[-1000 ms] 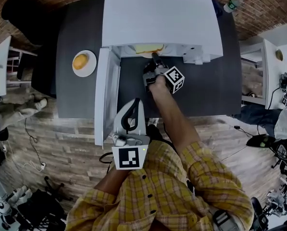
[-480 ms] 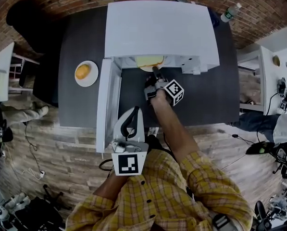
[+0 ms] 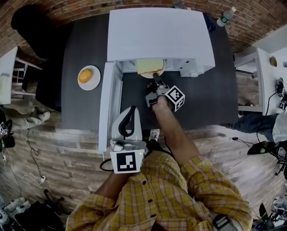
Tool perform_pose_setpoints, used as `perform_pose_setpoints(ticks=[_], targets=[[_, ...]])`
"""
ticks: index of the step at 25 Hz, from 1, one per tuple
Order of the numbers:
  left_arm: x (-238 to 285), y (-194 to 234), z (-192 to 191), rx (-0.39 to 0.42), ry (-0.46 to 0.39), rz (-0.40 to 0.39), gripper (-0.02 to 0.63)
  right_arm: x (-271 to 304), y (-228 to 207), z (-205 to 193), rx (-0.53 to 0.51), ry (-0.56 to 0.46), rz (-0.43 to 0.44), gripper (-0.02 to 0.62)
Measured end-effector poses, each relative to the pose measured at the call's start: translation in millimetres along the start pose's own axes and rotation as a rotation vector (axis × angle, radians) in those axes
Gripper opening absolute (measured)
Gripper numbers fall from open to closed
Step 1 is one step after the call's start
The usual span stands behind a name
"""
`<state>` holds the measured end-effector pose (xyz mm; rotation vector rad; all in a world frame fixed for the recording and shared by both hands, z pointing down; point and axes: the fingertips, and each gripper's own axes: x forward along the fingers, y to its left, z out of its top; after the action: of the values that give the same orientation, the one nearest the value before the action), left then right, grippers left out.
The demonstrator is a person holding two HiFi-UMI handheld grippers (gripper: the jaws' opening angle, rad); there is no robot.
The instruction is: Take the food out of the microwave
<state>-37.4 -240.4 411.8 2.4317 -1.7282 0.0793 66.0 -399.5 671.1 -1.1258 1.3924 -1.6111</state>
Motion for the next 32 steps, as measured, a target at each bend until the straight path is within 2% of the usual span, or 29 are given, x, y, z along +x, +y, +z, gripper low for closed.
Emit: perform_pose_setpoints(ticks=[3, 8, 14, 20, 24, 32], targets=[[-1.3, -2.1, 3.0, 0.019, -0.015, -0.003, 0.002, -8.3, 11.3, -3.7, 0.002, 0.018, 0.011, 0.018], [-14.0, -6.3, 13.8, 0.005, -0.061, -0.005, 0.002, -38.4, 20.8, -13.7, 0.014, 0.028, 0.039, 0.018], [-30.8, -5.0, 17.3, 0.023, -0.059, -0.003, 0.002, -74.5, 32.2, -26.4, 0.055, 0.037, 0.064, 0.020], [-51.9, -13.3, 13.8, 0.043, -0.053, -0.020, 0.002, -115.0, 68.0, -37.1, 0.064, 0.023, 0.104, 0.020], [-49.8, -16.3, 24.3, 0.060, -0.081, -0.044, 0.002, -127.6, 101.6, -41.3, 0.059, 0.020, 0.135, 0.020], [-63.2, -27.0, 31.3, 0.066, -0.107, -0.075, 0.002, -164.8, 135.7, -52.5, 0.062, 0.019, 0.163, 0.020]])
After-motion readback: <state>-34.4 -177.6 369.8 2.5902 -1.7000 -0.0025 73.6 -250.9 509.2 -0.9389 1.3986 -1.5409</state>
